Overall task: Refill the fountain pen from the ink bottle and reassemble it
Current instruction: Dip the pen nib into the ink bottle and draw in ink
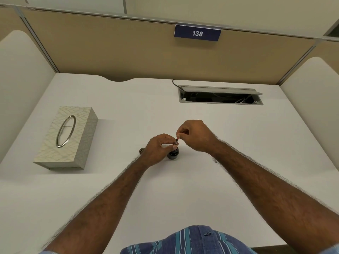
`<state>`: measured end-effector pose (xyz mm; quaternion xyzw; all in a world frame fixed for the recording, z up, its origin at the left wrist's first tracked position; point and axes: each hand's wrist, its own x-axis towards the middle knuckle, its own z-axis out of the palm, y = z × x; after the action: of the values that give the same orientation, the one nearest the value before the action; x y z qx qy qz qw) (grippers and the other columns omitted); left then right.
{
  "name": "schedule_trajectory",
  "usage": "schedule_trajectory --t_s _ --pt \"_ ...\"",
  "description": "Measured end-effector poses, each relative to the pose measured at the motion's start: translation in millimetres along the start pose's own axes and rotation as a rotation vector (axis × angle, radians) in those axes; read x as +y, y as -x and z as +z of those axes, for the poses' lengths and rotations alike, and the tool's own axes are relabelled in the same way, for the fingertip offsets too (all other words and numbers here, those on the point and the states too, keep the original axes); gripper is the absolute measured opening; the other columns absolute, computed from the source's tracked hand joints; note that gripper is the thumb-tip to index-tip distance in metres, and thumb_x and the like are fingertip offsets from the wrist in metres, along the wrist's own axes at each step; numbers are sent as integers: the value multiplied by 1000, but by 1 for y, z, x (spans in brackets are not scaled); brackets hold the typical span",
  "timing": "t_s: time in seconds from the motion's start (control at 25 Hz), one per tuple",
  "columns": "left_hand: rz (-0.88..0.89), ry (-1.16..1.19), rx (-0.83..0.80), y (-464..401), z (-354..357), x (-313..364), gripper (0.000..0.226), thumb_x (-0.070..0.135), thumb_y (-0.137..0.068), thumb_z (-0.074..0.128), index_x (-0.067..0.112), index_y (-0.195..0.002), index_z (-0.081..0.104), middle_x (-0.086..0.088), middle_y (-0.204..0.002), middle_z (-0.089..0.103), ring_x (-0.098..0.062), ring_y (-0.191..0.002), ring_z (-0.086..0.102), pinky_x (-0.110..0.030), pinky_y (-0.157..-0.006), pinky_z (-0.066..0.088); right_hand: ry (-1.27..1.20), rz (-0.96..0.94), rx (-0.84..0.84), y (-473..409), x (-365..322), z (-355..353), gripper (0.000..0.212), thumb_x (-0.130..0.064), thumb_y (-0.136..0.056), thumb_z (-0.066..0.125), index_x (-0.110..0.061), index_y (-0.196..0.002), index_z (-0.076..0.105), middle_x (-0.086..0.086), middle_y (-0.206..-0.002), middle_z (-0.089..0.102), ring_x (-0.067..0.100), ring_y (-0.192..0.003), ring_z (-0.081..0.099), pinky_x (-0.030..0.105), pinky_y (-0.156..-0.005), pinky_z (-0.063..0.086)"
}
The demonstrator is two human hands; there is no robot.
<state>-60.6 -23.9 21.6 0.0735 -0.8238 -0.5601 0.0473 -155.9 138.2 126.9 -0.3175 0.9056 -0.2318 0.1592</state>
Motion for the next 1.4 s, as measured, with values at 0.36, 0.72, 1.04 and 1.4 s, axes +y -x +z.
schedule_trajectory --t_s 0.36,0.72,1.04,1.4 --pt "12 5 15 -1 1 3 15 13 -89 79 15 -103 84 9 -107 74 14 -100 63 -2 -89 41 -21 84 59 -1 1 2 14 -33 -89 81 -20 -90 81 -6 -86 76 11 -80 67 24 -66 47" --pt "29 1 38 0 4 -1 15 14 -89 79 16 -103 84 6 -108 76 7 -102 65 -6 -90 44 -82 55 51 1 3 5 13 -30 -88 82 -20 -96 82 -7 -87 76 8 -79 66 21 -67 46" --pt "18 3 43 0 4 -3 15 15 -88 81 15 -102 84 8 -106 76 10 -100 65 -5 -89 44 -77 43 35 4 -1 5 8 -20 -94 74 -18 -94 82 -4 -94 79 11 -85 68 28 -78 55" --pt "9 41 28 0 5 0 15 16 -89 79 16 -103 84 7 -109 76 0 -105 67 -13 -94 48 -69 96 70 2 4 11 8 -25 -93 75 -20 -90 81 -8 -86 74 9 -80 65 26 -71 50"
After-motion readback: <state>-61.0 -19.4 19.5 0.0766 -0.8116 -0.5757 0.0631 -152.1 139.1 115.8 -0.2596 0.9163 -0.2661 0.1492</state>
